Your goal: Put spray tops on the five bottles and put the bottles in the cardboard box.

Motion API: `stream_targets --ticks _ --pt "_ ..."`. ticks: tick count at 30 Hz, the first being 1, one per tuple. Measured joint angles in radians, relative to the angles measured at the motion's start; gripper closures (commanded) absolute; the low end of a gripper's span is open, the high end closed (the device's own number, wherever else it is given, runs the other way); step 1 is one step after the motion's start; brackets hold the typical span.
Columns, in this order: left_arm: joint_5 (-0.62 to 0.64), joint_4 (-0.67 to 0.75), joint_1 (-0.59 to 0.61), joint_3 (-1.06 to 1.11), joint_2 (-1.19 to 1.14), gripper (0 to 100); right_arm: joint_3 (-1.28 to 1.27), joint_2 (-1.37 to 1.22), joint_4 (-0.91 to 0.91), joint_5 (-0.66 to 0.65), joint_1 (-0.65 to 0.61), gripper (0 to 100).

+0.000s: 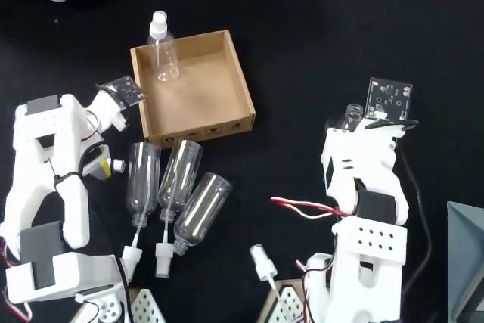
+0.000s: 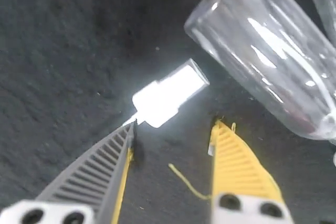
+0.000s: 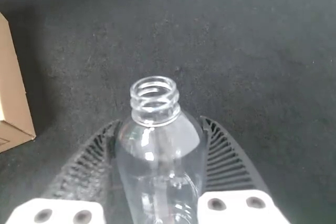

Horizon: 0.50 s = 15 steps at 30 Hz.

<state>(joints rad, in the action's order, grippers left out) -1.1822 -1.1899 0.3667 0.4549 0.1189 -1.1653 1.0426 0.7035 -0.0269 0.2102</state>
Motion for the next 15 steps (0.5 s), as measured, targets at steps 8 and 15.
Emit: stream_targets --ticks 8,15 --pt "-0.109 0.080 -0.015 0.077 -0.002 79 0.000 0.000 0.000 0.000 0.000 92.1" --pt "-0.141 0.169 -0.015 0.146 -0.002 79 0.000 0.000 0.000 0.000 0.000 92.1"
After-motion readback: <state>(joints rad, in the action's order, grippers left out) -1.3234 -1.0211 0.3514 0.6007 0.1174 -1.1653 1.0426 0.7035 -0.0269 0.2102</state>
